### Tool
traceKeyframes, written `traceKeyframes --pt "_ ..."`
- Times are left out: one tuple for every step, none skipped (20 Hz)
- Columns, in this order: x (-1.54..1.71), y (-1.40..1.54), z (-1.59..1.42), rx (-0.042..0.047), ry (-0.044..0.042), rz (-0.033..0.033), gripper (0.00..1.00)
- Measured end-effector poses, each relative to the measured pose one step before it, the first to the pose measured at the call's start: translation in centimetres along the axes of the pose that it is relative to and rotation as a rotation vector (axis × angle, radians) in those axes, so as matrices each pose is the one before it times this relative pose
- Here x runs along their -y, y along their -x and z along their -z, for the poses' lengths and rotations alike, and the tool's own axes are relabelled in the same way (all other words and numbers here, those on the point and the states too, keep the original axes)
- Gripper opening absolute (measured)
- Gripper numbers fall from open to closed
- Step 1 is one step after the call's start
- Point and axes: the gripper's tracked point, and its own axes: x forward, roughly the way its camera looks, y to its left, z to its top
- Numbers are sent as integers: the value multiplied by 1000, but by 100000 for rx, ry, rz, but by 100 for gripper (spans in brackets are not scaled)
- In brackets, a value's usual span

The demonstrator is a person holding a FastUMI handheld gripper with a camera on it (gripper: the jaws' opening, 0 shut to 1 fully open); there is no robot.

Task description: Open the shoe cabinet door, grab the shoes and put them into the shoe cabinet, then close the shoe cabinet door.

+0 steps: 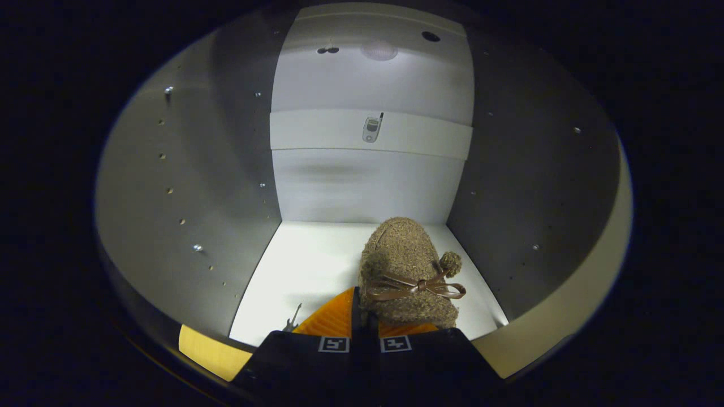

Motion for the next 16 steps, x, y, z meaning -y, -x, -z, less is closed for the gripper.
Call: traceKeyframes --pt "-5 -922 -158 -262 120 -258 5" --pt "53 -895 2 -793 -82 -263 5" --pt "79 -941 -93 -641 -426 55 5" --pt "140 -925 41 -1210 -359 138 5" --pt "124 -736 30 -1532 -390 -119 5" --pt "-82 -649 -55 -1130 -168 -596 5" --pt "-80 -520 -54 -785 -158 -673 5" --pt "0 -435 -106 -477 -291 -489 5" --pt "4 -281 -143 137 -815 -693 5" --pt "-36 -209 -200 402 -979 -722 5" --pt "-25 -302 -93 350 -781 -538 5" --pt "58 -331 95 -599 -593 -265 5" --pt "-87 -113 97 -563 -428 -1107 5" --pt "-9 -119 -33 177 87 -508 6" --pt "-41 55 7 309 522 -418 6" --pt "106 -92 -106 885 822 628 6"
